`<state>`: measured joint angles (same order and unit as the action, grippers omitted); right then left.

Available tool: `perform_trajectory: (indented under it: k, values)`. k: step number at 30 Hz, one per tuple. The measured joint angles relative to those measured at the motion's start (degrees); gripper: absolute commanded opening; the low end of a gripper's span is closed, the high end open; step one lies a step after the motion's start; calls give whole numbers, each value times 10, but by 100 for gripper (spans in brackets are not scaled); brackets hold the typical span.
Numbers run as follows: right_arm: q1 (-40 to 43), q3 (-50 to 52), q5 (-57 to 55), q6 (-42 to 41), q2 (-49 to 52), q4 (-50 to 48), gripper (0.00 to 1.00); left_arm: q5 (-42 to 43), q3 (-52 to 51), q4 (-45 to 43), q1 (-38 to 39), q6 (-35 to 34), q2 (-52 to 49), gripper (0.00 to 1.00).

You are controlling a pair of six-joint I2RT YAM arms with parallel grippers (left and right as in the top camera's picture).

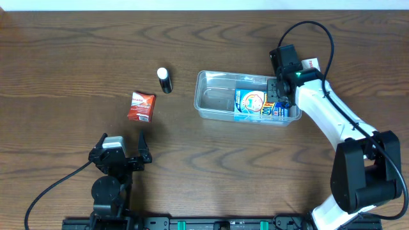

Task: Pack container
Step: 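Release the Zam-Buk tin beside the blue box and raise the right gripper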

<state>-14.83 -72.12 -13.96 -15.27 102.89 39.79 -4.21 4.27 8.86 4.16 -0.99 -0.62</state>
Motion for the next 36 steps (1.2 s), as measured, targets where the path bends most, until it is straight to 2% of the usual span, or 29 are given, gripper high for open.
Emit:
perform_trajectory:
  k: [4,10,17,23,26,28,33,36]
  values:
    - [2,0,0,0,0,4,59,0,0,0,0,0,0,98]
    - [3,0,0,4,0,9,71,0,0,0,0,0,0,98]
    - [3,0,0,5,0,9,72,0,0,0,0,0,0,98]
    - [3,0,0,7,0,9,64,0,0,0,0,0,0,98]
    - [3,0,9,8,0,9,57,0,0,0,0,0,0,98]
    - [3,0,21,9,0,7,49,0,0,0,0,0,0,98]
    - [3,0,63,11,0,0,11,0,0,0,0,0,0,98]
    - [3,0,87,5,0,-3,1,0,0,0,0,0,0,98]
